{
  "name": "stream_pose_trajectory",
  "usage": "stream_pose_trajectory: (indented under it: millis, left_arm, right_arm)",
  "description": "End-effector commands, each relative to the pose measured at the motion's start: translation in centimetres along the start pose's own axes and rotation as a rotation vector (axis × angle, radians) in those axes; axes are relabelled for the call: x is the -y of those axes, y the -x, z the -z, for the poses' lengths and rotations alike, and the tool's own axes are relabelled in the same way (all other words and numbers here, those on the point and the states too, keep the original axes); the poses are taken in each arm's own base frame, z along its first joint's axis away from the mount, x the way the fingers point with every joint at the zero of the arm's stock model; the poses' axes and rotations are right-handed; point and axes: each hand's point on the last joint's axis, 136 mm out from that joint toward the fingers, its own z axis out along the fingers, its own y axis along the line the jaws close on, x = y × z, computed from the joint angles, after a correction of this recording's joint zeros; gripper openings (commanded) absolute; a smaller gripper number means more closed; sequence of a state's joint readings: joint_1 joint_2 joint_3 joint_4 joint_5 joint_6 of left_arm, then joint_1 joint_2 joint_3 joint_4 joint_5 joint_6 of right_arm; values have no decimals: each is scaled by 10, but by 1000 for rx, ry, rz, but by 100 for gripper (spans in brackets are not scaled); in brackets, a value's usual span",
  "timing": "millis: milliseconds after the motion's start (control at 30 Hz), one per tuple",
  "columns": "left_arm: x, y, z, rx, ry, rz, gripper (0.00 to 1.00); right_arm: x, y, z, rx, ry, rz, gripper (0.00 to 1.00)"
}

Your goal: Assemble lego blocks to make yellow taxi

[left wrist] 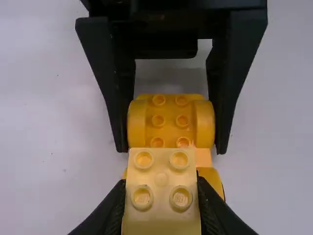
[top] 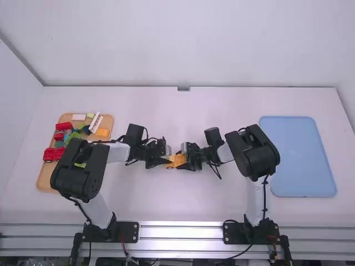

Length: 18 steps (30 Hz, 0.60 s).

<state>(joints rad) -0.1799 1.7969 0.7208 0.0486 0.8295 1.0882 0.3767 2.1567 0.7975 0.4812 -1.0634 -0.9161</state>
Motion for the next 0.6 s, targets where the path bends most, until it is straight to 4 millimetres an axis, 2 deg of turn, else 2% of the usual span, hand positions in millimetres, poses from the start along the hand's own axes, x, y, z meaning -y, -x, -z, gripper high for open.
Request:
stream_pose_trajectory:
  millis: [0, 133, 433, 500, 533, 567]
  left_arm:
    - [7, -13, -2, -60, -9, 29, 25]
    - [13, -6, -2, -17, -39, 29, 25]
    - [12, -8, -2, -25, -33, 30, 29]
    - [11, -8, -2, -27, -31, 28, 34]
    - [11, -8, -2, -26, -31, 27, 43]
    - [12, -8, -2, -26, -32, 27, 48]
  right_arm:
    - [-1, -18, 0, -65, -26, -27, 49]
    - [-1, -18, 0, -65, -26, -28, 49]
    - [-1, -18, 0, -64, -25, -28, 49]
    - [-1, -18, 0, -65, -25, -28, 49]
    - [-1, -18, 0, -64, -26, -29, 49]
    - [-1, -18, 0, -65, -26, -30, 49]
